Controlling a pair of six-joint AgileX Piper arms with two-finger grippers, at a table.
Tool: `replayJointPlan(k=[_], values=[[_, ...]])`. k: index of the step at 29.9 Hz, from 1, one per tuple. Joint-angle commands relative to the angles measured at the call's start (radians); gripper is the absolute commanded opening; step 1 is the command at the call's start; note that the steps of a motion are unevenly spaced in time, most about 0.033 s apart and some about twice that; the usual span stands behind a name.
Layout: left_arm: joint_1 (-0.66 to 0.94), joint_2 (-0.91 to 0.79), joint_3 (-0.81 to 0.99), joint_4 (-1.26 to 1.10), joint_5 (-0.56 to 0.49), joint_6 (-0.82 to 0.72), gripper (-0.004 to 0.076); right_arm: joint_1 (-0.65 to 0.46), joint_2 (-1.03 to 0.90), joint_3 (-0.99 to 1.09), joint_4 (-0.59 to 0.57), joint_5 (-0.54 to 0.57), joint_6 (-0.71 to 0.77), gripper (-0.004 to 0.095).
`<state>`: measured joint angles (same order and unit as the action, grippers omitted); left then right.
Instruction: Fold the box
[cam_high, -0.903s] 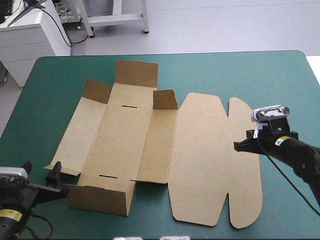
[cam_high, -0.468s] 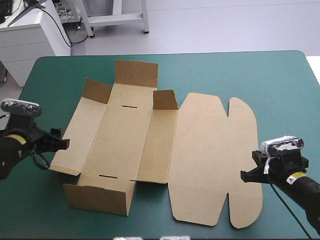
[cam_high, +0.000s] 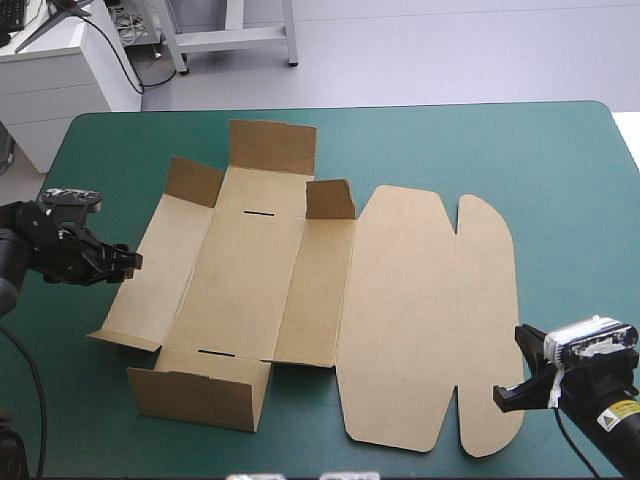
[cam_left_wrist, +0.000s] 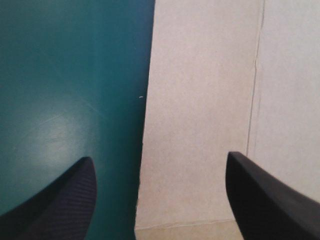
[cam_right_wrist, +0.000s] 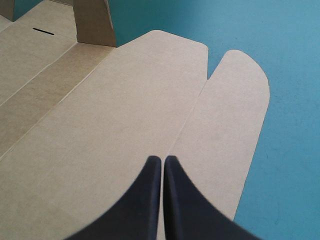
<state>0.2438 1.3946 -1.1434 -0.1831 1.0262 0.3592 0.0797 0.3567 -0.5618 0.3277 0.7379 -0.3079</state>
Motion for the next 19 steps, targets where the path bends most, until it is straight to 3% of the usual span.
replayJointPlan(k=[1,5,11,19], values=[[0.153,0.029,-0.031,-0.296,0.019,0.164,0.0515,-0.006,-0.051,-0.012,0.001,-0.034,-0.018,0.0000],[0.235,0.110,-0.031,-0.391,0.070,0.222,0.0515,-0.006,-0.124,-0.005,-0.054,-0.024,-0.029,0.0000],[0.219,0.204,-0.031,-0.446,0.152,0.349,0.0515,-0.006,-0.174,-0.001,-0.055,0.030,-0.029,0.0000],[0.216,0.269,-0.031,-0.389,0.152,0.351,0.0515,-0.006,-0.176,0.010,-0.059,0.032,-0.060,0.0000]])
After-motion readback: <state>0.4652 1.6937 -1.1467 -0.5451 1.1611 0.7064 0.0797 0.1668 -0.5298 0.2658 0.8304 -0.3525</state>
